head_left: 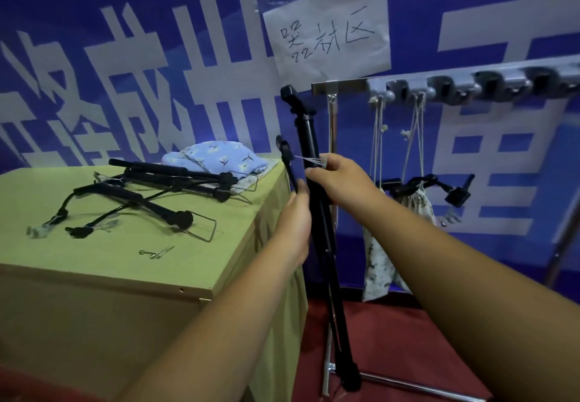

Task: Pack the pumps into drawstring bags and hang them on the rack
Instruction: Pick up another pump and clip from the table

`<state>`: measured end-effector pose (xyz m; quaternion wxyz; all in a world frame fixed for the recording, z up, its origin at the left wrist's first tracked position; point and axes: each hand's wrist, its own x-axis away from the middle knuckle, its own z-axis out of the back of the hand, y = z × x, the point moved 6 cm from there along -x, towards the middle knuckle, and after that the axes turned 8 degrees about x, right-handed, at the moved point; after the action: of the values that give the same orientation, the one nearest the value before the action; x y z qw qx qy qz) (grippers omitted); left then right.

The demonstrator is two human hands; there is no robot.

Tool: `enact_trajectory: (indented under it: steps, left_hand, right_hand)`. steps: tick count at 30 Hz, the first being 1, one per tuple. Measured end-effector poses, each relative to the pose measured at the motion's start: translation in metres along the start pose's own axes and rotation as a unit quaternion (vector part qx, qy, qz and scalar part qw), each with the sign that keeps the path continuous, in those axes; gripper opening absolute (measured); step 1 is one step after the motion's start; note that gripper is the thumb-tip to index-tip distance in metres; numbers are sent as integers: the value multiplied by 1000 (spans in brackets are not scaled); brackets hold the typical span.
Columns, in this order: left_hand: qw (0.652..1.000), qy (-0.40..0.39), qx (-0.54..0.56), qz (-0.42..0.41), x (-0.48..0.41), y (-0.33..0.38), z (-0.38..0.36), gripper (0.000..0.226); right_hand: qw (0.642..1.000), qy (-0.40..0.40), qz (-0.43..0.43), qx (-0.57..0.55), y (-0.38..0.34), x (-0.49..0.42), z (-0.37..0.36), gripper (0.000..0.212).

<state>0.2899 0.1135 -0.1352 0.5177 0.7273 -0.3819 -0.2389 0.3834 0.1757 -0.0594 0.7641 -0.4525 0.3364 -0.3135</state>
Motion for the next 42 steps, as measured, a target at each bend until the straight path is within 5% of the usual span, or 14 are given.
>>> enact_trajectory:
  steps: [6, 11, 17, 29, 42]
  left_hand:
    - [1000, -8, -2, 30, -3, -23, 1, 59]
    - [998, -3, 37, 48, -5, -27, 5, 67]
    - [997, -26, 14, 73, -2, -32, 4, 60]
    - [998, -4, -50, 24, -7, -32, 19, 47]
    - [998, 16, -48, -25, -10, -20, 26, 45]
  right_hand:
    - [1000, 26, -7, -14, 25, 7, -4, 14]
    - [998, 38, -9, -50, 49, 2, -2, 59]
    - [989, 40, -52, -135, 46, 17, 3, 20]
    - [998, 63, 16, -11, 59, 24, 10, 39]
    - [994, 112, 17, 1, 54, 21, 29, 27]
